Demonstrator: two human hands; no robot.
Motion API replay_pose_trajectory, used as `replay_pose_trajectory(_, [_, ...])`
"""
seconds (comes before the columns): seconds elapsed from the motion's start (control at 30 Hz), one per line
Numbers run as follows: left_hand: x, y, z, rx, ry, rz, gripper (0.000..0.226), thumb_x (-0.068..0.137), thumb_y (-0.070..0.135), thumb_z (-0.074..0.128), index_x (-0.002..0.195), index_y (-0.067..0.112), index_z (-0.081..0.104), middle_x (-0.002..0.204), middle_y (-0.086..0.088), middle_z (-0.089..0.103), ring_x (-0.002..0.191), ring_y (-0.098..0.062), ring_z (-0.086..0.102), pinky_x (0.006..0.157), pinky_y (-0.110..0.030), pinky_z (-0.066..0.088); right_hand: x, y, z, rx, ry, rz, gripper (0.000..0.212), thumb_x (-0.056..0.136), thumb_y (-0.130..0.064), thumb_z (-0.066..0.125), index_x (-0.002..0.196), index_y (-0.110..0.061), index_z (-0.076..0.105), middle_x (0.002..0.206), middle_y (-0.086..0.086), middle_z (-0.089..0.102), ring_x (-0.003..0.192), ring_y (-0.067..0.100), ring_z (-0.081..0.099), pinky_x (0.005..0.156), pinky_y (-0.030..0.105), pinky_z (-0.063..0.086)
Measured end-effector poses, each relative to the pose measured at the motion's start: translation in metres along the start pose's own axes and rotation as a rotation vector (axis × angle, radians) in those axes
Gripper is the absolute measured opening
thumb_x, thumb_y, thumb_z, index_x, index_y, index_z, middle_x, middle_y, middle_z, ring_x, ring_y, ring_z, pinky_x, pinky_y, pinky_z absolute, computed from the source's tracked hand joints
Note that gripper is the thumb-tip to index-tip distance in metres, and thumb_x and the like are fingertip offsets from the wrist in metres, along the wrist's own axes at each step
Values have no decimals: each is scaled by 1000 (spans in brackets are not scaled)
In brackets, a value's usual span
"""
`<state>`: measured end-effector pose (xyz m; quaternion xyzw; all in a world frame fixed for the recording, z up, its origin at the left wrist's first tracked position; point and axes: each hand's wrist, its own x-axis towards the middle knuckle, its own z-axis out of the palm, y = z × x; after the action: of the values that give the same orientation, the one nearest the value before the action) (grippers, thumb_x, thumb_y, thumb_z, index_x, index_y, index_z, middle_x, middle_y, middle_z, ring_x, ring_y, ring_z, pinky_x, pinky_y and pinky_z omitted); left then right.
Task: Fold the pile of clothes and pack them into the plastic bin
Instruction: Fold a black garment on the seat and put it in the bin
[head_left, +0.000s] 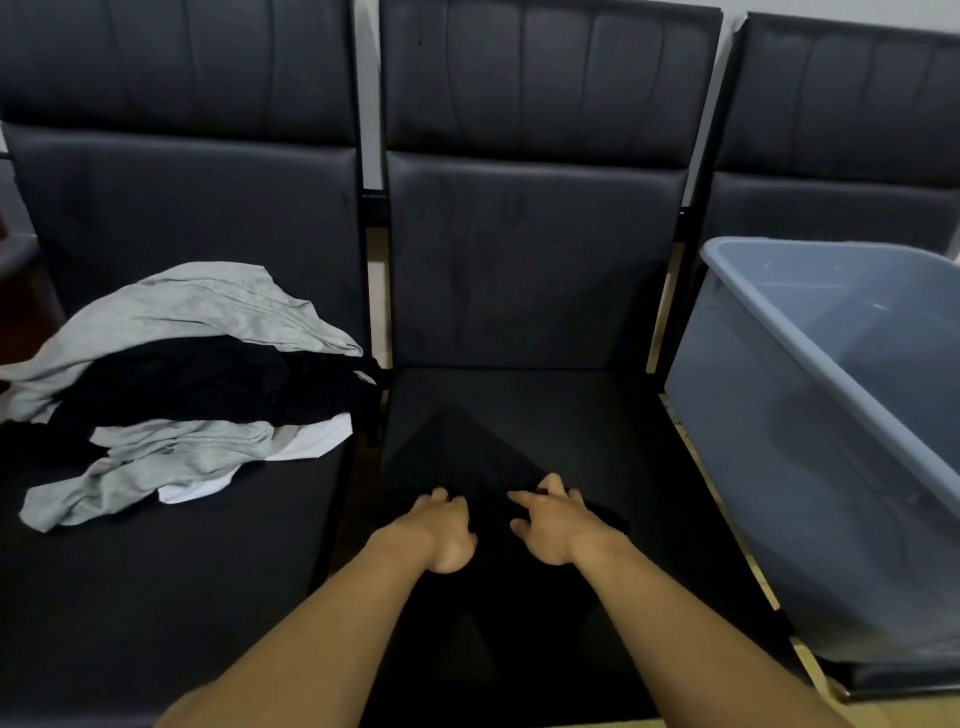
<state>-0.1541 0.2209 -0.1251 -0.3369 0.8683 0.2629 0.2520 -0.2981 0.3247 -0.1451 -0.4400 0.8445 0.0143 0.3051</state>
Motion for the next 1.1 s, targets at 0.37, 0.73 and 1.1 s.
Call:
replay_pose_trajectory(0.37, [15,-17,-1,-379,491,-374,68,97,44,58,139,-3,32,142,-21,39,130,-37,45,104,-40,41,-3,18,-22,370,297,354,38,95,-49,60,124,-24,62,110,2,64,97,23,63,76,32,50])
replay_pose_trajectory(0.73, [33,-6,15,-630,315,-301,39,91,38,69,114,10,56,117,-9,64,100,-24,62,82,-30,52,16,21,6,614,133,421,58,79,-44,82,120,-8,61,110,8,68,100,26,67,92,38,57])
replay_pose_trajectory(1.1, [19,-8,-6,-1141,708,-42,30,76,52,81,98,35,70,153,7,33,143,-18,33,117,-44,36,-5,22,-26,1006,476,74,35,79,-45,83,98,-16,80,138,-21,47,123,0,47,104,28,42])
